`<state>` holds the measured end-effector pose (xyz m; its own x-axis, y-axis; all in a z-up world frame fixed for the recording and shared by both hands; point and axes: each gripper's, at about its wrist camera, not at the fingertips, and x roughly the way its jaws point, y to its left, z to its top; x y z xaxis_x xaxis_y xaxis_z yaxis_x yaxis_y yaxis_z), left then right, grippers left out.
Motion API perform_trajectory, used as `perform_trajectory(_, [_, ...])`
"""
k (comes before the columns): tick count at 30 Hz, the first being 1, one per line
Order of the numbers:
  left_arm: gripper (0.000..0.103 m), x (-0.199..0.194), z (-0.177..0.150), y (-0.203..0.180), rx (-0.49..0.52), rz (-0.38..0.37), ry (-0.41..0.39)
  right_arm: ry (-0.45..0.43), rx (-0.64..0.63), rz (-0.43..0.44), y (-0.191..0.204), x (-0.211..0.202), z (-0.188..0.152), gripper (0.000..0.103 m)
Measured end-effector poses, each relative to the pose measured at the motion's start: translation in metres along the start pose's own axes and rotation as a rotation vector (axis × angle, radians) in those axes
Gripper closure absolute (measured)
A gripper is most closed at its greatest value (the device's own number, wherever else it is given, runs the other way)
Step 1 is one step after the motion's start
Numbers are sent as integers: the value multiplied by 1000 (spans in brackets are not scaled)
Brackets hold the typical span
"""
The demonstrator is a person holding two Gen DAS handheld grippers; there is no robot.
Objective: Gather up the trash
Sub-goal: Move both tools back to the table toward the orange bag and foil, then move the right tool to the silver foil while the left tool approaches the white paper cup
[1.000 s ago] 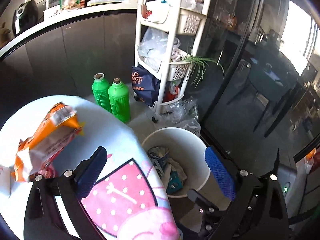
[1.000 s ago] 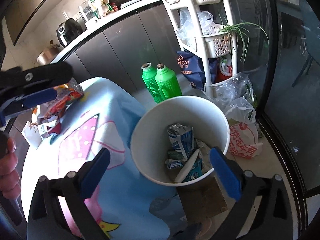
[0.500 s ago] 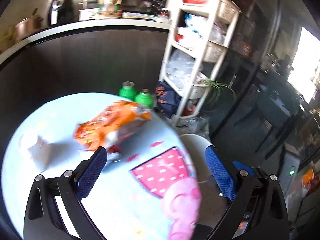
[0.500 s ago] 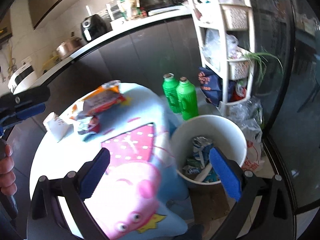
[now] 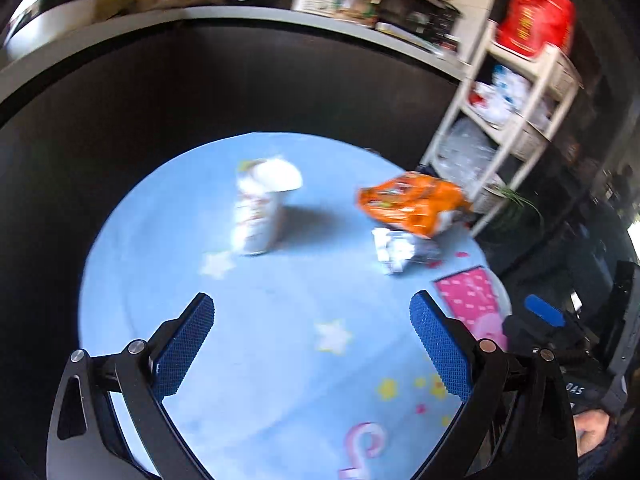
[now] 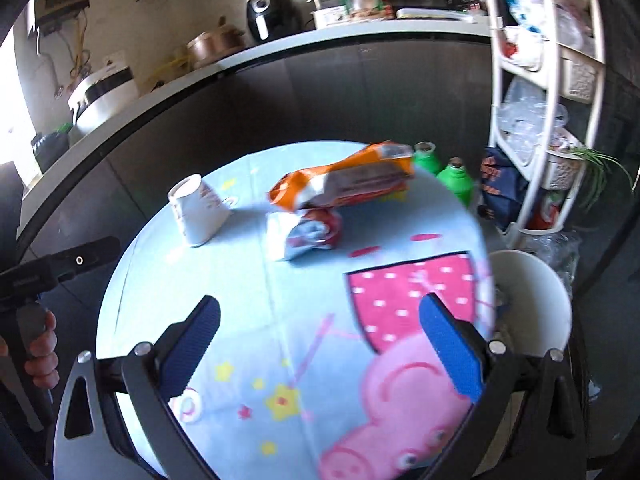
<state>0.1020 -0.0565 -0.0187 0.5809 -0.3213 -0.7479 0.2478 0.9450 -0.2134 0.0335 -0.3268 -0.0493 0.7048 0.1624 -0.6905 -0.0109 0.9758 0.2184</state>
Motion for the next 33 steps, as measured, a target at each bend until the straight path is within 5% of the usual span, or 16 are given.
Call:
perform_trajectory(7, [8, 1, -9, 50, -31, 37, -4, 69, -10, -9, 35, 46, 13, 3])
perform_trajectory(20, [8, 25, -10, 82, -53, 48, 28, 136, 50, -127, 35, 147, 45, 6])
perform_trajectory(23, [8, 30, -7, 86, -53, 58, 27, 141, 71, -139, 34, 157, 45, 20])
perform_trajectory(24, [8, 33, -5, 87, -48, 62, 26, 145, 71, -150, 34, 160, 45, 36])
perform_trajectory(27, [9, 42, 1, 88, -30, 76, 20, 139, 70, -136, 35, 156, 41, 42])
perform_trajectory(32, [10, 57, 12, 81, 0, 66, 16, 149, 40, -77, 45, 136, 32, 94])
perform_trajectory(33, [11, 60, 13, 80, 5, 64, 15, 155, 27, -70, 47, 133, 29, 96])
